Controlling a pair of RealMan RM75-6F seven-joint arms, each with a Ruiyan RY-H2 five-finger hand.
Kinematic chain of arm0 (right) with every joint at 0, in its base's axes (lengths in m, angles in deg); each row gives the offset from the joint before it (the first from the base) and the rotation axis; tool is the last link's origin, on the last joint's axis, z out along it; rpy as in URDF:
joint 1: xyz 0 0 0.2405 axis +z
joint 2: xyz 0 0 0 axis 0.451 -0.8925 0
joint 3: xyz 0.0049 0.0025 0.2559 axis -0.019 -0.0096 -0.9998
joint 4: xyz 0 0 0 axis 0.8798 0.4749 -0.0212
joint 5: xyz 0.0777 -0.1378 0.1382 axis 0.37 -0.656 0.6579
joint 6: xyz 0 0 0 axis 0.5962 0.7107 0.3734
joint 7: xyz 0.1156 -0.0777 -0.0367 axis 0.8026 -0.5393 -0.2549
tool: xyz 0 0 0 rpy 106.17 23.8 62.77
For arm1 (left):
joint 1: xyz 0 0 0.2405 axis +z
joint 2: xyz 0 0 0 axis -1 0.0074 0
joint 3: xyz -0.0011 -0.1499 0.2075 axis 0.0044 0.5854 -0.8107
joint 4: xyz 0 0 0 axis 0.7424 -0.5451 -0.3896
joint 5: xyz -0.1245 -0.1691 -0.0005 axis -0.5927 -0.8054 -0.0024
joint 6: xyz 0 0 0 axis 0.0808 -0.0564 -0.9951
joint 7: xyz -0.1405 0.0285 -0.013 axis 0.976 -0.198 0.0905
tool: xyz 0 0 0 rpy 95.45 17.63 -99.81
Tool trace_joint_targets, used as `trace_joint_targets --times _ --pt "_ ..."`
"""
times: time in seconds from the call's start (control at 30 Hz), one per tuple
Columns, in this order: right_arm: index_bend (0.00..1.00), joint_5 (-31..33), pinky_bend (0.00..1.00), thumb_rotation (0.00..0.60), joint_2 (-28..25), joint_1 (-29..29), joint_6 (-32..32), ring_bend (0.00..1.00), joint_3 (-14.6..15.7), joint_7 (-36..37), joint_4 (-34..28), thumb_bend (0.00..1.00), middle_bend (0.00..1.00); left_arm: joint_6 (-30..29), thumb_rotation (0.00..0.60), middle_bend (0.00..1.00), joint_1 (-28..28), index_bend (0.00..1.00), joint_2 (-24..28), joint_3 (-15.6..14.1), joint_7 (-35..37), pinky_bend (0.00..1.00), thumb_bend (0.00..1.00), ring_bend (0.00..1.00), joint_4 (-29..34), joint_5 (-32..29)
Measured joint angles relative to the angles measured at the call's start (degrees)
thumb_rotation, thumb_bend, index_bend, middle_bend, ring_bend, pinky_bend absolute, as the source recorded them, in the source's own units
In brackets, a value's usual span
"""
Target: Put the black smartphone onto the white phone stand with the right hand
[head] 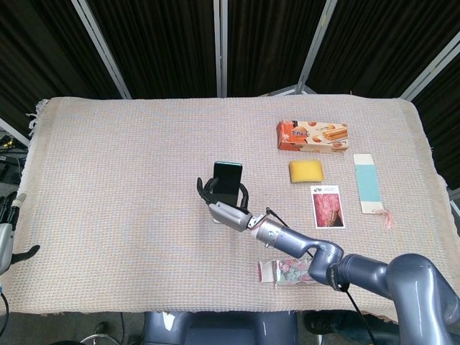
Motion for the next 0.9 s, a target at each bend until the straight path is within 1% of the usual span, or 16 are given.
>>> trace_joint_targets --times 0.4,0.57,0.7,0.8,0.9 --pt "0.51 0.35 0.15 0.600 2.30 -0.95 1.42 0.42 0.78 -0.47 2.53 0.19 0.50 0.16 0.600 0.00 -0.14 0.00 0.01 -0.06 -0.06 0.00 0.00 0.00 -0.01 -0.20" --pt "0.48 0.49 0.14 0.600 2.69 -1.06 1.62 0.40 0.98 -0.42 3.11 0.19 0.46 0.28 0.600 0.00 -0.21 0.00 -0.05 -0.09 -0.15 0.00 0.00 0.00 -0.07 -0.30" --pt "0.47 0.61 0.13 0.600 2.93 -1.14 1.84 0.38 1.03 -0.25 3.40 0.18 0.45 0.34 0.600 0.00 -0.26 0.00 -0.10 -0.11 -0.23 0.00 0.00 0.00 -0.10 -0.36" --pt "0.43 0.64 0.13 0.600 3.06 -1.16 1.95 0.38 1.10 -0.06 3.52 0.18 0.42 0.32 0.600 0.00 -0.26 0.00 -0.10 -0.08 -0.20 0.00 0.00 0.00 -0.09 -0.41" --pt "0.35 0.63 0.12 0.600 3.17 -1.20 2.16 0.37 1.16 0.02 3.64 0.17 0.35 0.26 0.600 0.00 -0.25 0.00 -0.09 -0.11 -0.21 0.00 0.00 0.00 -0.07 -0.37"
